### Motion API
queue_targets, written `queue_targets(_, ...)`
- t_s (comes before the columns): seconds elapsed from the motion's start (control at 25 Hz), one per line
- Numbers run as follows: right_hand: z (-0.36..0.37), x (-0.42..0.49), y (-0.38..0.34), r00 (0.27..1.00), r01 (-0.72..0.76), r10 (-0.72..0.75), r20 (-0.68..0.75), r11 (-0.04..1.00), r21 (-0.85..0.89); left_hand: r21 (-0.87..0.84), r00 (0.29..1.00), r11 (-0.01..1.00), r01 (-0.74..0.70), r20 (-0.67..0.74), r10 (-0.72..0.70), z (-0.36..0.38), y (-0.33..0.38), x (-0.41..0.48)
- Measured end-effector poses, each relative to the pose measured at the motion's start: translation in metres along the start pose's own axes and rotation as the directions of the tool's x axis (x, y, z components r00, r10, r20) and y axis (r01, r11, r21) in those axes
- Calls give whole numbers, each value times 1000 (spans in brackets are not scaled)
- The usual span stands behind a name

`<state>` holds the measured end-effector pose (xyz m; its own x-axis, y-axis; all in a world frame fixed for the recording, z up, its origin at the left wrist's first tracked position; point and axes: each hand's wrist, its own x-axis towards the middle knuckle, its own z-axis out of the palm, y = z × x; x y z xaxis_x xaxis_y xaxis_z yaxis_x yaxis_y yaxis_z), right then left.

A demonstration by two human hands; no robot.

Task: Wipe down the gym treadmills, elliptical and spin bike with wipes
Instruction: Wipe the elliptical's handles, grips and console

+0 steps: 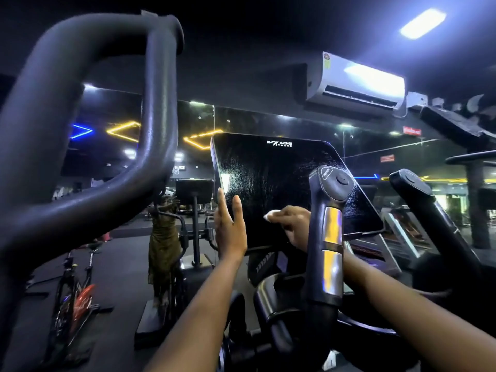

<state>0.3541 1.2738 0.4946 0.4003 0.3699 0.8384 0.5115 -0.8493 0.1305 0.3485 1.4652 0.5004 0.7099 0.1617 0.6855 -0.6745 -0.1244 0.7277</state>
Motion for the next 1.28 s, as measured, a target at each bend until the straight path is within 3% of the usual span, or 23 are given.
queue_targets(0.12, -23, -20, -40, 979, 68, -97, 181, 985, 160, -51, 999, 998, 28, 28, -27, -1, 4, -3)
queue_targets(0.2, -49, -23, -58, 969, 21, -75, 233, 973, 229, -49, 998, 998, 51, 34, -49, -3, 6, -5)
queue_targets(0.28, -71, -18, -52, 986, -97, 58, 153, 960, 263, -66, 998, 996, 55, 32, -53, -4, 7, -8)
queue_targets(0.4, -85, -17, -37, 898, -436, 435, 63, 900, 2, -99, 998, 993, 58, 37, -54, -5, 11, -10)
queue_targets(0.48, -78, -26, -39, 867, -480, 496, 46, 857, -187, -114, 998, 992, 58, 29, -55, -4, 12, -10)
queue_targets(0.56, -70, -35, -47, 840, -524, 530, 114, 848, -82, -131, 998, 990, 60, 16, -58, -4, 12, -9)
queue_targets(0.68, -69, -33, -73, 877, -480, 448, 174, 821, 307, -169, 997, 982, 78, 23, -76, -4, 11, -8)
queue_targets(0.72, -63, -33, -72, 912, -407, 355, 205, 844, 349, -192, 997, 978, 82, 28, -78, -4, 11, -9)
queue_targets(0.8, -40, -34, -45, 910, -380, 314, 270, 893, 241, -227, 996, 970, 90, 29, -86, -4, 11, -9)
queue_targets(0.88, -4, -56, -3, 852, -413, 354, 385, 907, 81, -240, 996, 966, 94, 27, -91, -4, 11, -7)
queue_targets(0.92, 8, -60, 7, 806, -484, 367, 465, 861, 159, -244, 996, 966, 91, 28, -87, -4, 11, -7)
queue_targets(1.0, 16, -48, -10, 805, -502, 364, 468, 838, 213, -242, 996, 966, 92, 33, -87, -3, 10, -7)
queue_targets(1.04, 0, -29, -49, 830, -470, 314, 461, 839, 275, -237, 996, 967, 89, 39, -82, -3, 10, -7)
queue_targets(1.08, -29, -17, -90, 841, -405, 171, 514, 828, 387, -230, 996, 970, 85, 45, -76, -3, 10, -7)
queue_targets(1.12, -35, -11, -93, 854, -331, 135, 502, 886, 324, -222, 996, 972, 83, 53, -74, -4, 10, -6)
queue_targets(1.16, -43, -11, -90, 940, -117, 50, 336, 976, 182, -210, 995, 974, 86, 65, -74, -5, 10, -5)
queue_targets(1.2, -58, -7, -95, 950, 23, -67, 304, 989, 147, -195, 993, 976, 96, 88, -80, -7, 10, -4)
queue_targets(1.28, -61, -19, -73, 986, -44, 13, 166, 982, 182, -152, 983, 980, 132, 149, -109, -11, 11, -4)
